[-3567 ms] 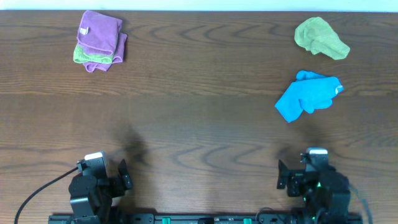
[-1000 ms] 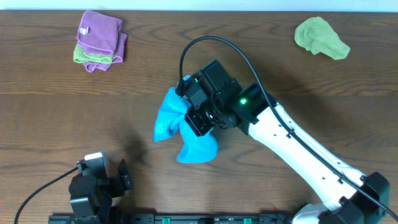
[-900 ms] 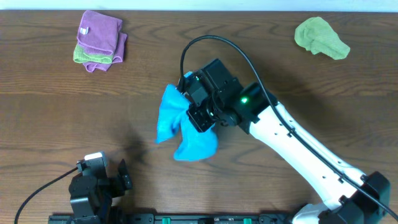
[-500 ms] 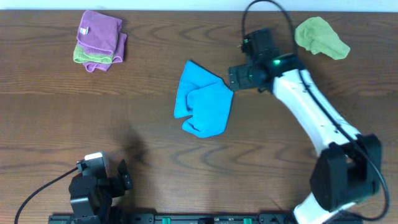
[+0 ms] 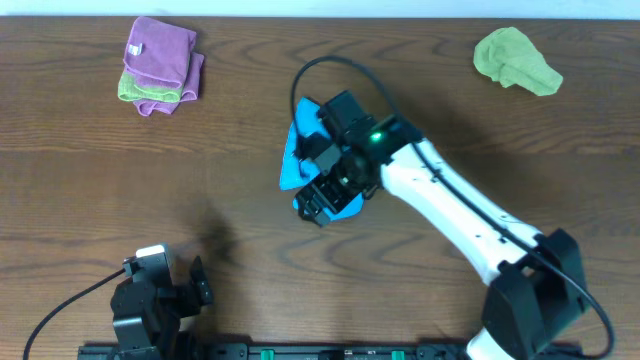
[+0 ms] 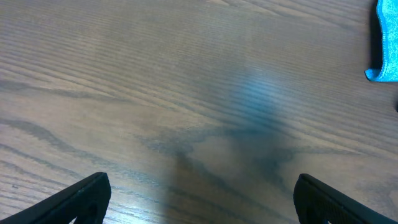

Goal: Fold the cloth
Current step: 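Drag the blue cloth with the right gripper toward table center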

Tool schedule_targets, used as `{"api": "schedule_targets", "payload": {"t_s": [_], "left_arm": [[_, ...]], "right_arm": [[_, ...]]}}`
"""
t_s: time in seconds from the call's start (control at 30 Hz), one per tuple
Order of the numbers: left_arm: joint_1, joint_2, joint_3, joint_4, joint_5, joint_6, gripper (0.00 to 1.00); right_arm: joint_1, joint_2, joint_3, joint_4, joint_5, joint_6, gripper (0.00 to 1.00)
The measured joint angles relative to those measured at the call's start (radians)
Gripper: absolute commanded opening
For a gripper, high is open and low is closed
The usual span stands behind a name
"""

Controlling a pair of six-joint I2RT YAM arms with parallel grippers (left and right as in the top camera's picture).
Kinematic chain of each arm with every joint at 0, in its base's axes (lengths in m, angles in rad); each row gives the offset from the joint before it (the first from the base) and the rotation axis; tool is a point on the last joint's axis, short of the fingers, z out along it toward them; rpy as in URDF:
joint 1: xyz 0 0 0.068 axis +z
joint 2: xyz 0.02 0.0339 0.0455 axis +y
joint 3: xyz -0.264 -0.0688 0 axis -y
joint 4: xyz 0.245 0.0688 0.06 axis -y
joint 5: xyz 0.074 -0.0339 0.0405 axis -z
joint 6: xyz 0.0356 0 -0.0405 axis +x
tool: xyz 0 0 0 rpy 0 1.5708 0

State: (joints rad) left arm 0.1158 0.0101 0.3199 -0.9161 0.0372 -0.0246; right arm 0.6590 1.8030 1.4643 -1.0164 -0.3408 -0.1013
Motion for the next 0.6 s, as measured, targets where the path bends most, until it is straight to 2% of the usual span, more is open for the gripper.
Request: {"api": "schedule_targets", "payload": {"t_s": [0.13,0.3,0.5,0.6], "left_arm": [[0.000,0.000,0.000,0.000,0.000,0.000,0.95],[0.000,0.000,0.000,0.000,0.000,0.000,0.95],[0.000,0.000,0.000,0.000,0.000,0.000,0.95],[0.000,0.000,0.000,0.000,0.000,0.000,0.95]], "right_arm": [[0.043,0.101,0.000,0.018,0.036,-0.023,0.93],[0.059,0.191,0.000,0.035,0.064,-0.036,0.86],[0.061,0.219,0.000,0.078,0.085,-0.038,0.87],[0.061,0.219,0.000,0.125,0.116,-0.038,0.84]]}}
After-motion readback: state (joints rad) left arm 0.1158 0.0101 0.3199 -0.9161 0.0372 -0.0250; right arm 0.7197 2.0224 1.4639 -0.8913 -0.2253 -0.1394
